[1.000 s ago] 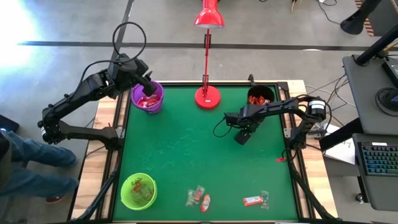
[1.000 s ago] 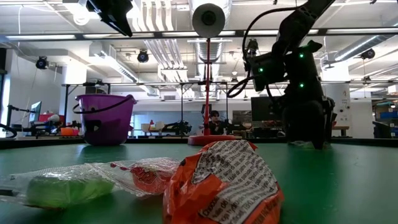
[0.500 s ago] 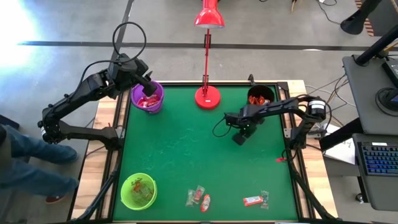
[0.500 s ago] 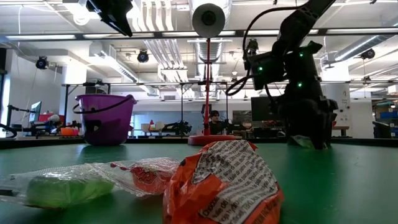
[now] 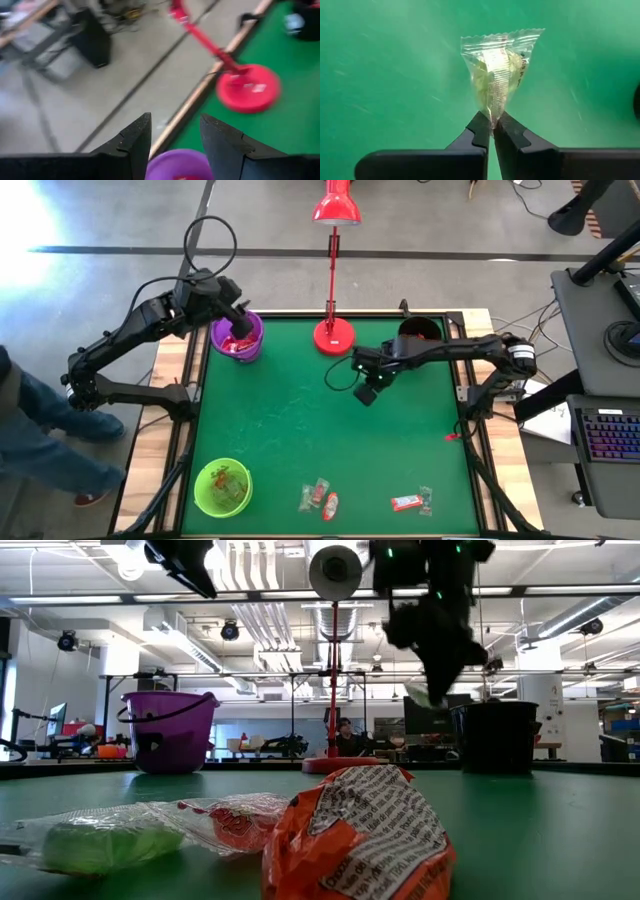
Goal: Sort candy
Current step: Put the green gummy into the light green bucket
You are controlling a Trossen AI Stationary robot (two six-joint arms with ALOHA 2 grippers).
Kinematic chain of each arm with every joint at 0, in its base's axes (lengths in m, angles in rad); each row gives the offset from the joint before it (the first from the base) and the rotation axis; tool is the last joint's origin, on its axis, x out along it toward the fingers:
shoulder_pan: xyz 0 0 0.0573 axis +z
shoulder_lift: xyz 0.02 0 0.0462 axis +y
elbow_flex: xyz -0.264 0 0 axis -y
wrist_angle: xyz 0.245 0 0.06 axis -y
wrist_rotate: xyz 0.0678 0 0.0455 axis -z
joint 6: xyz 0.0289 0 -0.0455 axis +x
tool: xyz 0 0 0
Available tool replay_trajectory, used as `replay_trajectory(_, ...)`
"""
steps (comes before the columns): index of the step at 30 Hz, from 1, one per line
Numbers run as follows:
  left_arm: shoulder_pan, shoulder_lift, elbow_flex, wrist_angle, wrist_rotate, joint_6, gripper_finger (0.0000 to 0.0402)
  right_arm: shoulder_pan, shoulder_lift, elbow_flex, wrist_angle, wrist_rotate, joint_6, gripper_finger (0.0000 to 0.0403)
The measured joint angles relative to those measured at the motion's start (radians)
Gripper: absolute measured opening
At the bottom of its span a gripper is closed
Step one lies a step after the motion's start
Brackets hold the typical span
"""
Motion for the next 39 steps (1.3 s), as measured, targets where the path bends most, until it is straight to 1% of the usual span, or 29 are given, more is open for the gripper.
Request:
replay_trajectory(3, 0.000, 0.000, 0.000, 0.009, 0.129, -0.001, 0.0145, 0.023, 0.000, 0.081, 0.011, 0.011, -0.003, 0.0008)
replay_trajectory(8, 0.000, 0.000, 0.000, 0.048, 0.450, -0.019, 0.0123, 0.065, -0.002, 0.193, 0.077, 0.046, -0.045, 0.0008)
replay_trajectory(10, 0.000, 0.000, 0.000, 0.071, 0.556, -0.029, 0.0117, 0.078, -0.001, 0.221, 0.117, 0.055, -0.062, 0.0008)
replay_trajectory(15, 0.000, 0.014, -0.001, 0.114, 0.767, -0.069, 0.0123, 0.088, -0.001, 0.274, 0.211, 0.054, -0.080, 0.0008)
replay_trajectory(18, -0.005, 0.042, -0.002, 0.123, 0.840, -0.095, 0.0139, 0.089, -0.001, 0.293, 0.282, 0.054, -0.100, 0.0008)
replay_trajectory(23, -0.026, 0.117, -0.006, 0.121, 0.876, -0.114, 0.0171, 0.089, -0.001, 0.320, 0.363, 0.053, -0.133, 0.0008)
replay_trajectory(27, -0.039, 0.175, -0.006, 0.140, 0.977, -0.122, 0.0189, 0.089, -0.001, 0.328, 0.411, 0.053, -0.156, 0.0008)
replay_trajectory(29, -0.043, 0.200, -0.006, 0.162, 1.027, -0.124, 0.0193, 0.089, 0.000, 0.329, 0.427, 0.053, -0.176, 0.0008)
replay_trajectory(39, -0.053, 0.294, -0.004, 0.312, 1.185, -0.131, 0.0194, 0.089, 0.000, 0.330, 0.470, 0.053, -0.177, 0.0008)
